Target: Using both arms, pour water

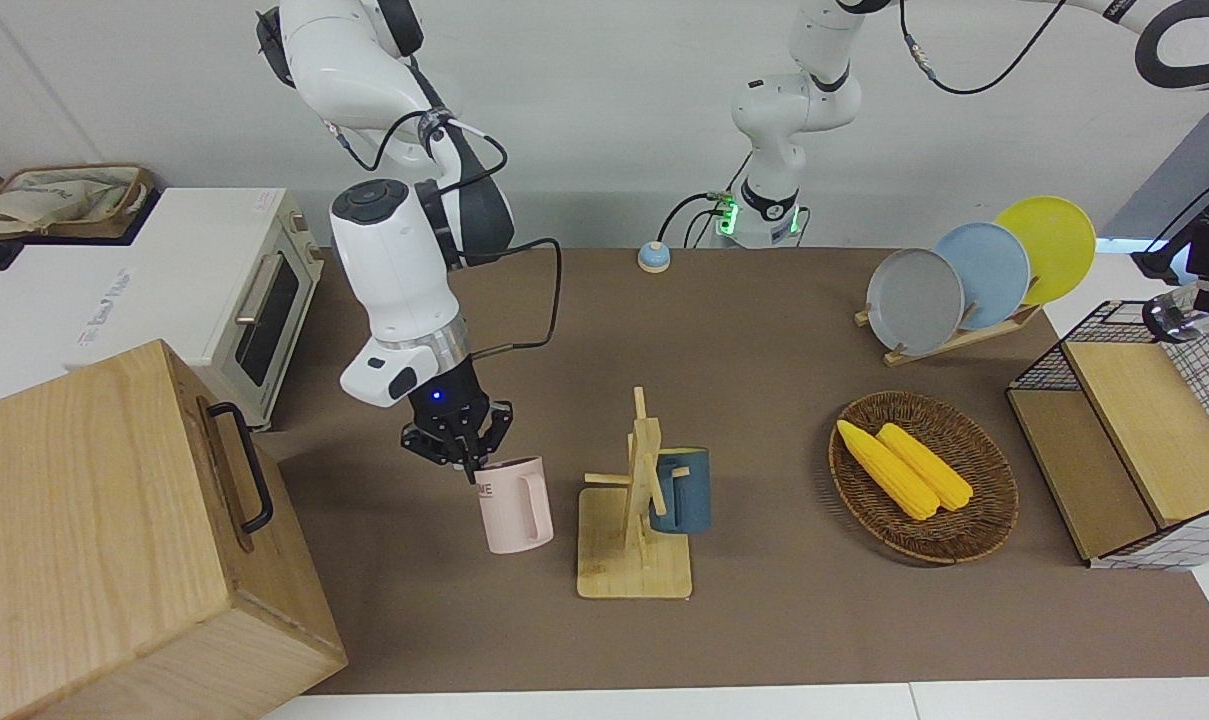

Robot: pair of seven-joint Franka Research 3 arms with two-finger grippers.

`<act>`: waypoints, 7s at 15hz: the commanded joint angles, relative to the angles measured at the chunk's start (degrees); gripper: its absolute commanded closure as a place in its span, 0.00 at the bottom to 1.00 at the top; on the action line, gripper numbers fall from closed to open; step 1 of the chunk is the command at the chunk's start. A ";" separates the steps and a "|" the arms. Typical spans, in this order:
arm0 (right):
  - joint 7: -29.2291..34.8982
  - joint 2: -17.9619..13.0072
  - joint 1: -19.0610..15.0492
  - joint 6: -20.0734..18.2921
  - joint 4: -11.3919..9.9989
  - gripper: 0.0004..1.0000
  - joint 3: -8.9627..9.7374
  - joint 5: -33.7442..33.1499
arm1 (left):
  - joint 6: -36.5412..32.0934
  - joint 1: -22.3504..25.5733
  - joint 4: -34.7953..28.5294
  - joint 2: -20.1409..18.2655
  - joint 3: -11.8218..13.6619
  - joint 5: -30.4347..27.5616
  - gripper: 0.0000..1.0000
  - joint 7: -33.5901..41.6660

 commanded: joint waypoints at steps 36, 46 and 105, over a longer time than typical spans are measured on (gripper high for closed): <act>53.94 -1.60 29.51 -9.39 -9.70 1.00 -9.40 39.31 | 12.59 -16.10 -55.39 -35.77 -18.67 20.62 1.00 -31.82; 59.13 5.88 32.59 -2.52 -6.36 1.00 -9.31 41.86 | 18.49 -18.65 -59.70 -35.77 -18.76 19.65 1.00 -31.65; -11.18 -30.07 9.22 -36.79 -9.17 0.01 -27.41 7.15 | -16.13 -32.09 -34.66 -8.00 -18.76 18.86 1.00 -28.48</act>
